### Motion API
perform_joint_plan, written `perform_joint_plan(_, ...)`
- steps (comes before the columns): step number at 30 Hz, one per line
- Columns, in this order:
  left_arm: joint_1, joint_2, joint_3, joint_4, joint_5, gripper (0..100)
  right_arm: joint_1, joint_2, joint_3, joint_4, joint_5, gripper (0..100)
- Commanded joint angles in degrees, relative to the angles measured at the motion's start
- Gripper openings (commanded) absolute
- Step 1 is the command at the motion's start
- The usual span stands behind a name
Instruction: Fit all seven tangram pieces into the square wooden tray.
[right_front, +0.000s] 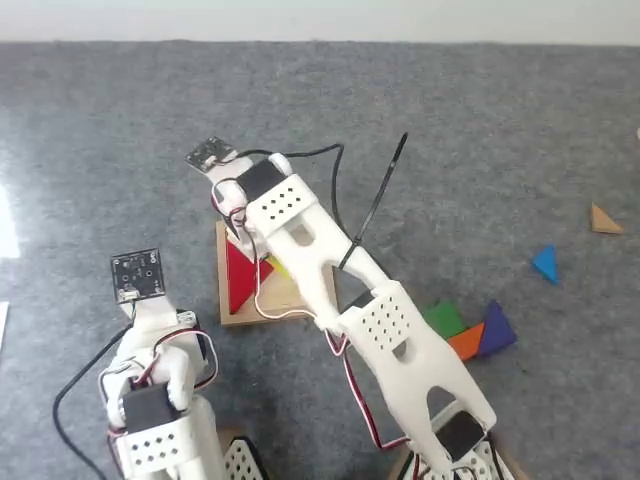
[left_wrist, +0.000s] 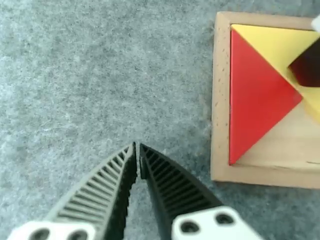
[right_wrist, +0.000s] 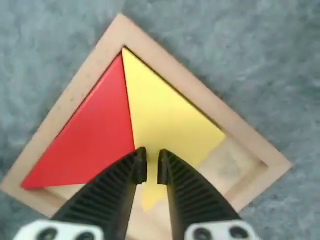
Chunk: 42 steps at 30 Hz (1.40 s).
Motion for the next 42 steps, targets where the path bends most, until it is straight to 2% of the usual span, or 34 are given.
perform_joint_plan(1, 0.00, -0.97, -0.40, 0.44, -0.26, 1, 0.48, -0.75, -2.46, 4.18, -0.44, 4.2)
perform_joint_plan(7, -0.09, -0.97, -0.40, 0.44, -0.26, 1, 1.98, -0.84, -3.96, 8.40, -0.35, 4.3)
perform_joint_plan(13, -0.09, -0.97, -0.40, 0.44, -0.26, 1, 3.38, -2.68, 2.64, 8.66, -0.26, 4.5)
perform_joint_plan(19, -0.09, -0.97, -0.40, 0.44, -0.26, 1, 3.47, -13.32, 14.86, 8.57, 5.27, 7.6)
perform_joint_plan(23, -0.09, -0.97, -0.40, 0.44, -0.26, 1, 3.91, -19.74, 16.53, 8.40, 7.38, 11.7)
perform_joint_plan(29, -0.09, -0.97, -0.40, 0.44, -0.26, 1, 2.68, -17.10, 16.44, 1.27, 7.74, 15.2)
perform_joint_plan(32, 0.00, -0.97, -0.40, 0.44, -0.26, 1, 2.59, -14.02, 16.44, 0.57, 11.43, 22.3)
perform_joint_plan(37, 0.00, -0.97, -0.40, 0.44, -0.26, 1, 2.33, -12.88, 16.35, 3.30, 16.00, 47.0)
perform_joint_plan(39, 0.00, -0.97, -0.40, 0.44, -0.26, 1, 2.33, -12.79, 16.35, 4.09, 16.18, 49.3)
perform_joint_plan(42, 0.00, -0.97, -0.40, 0.44, -0.26, 1, 2.33, -12.35, 16.62, 4.00, 16.26, 46.0)
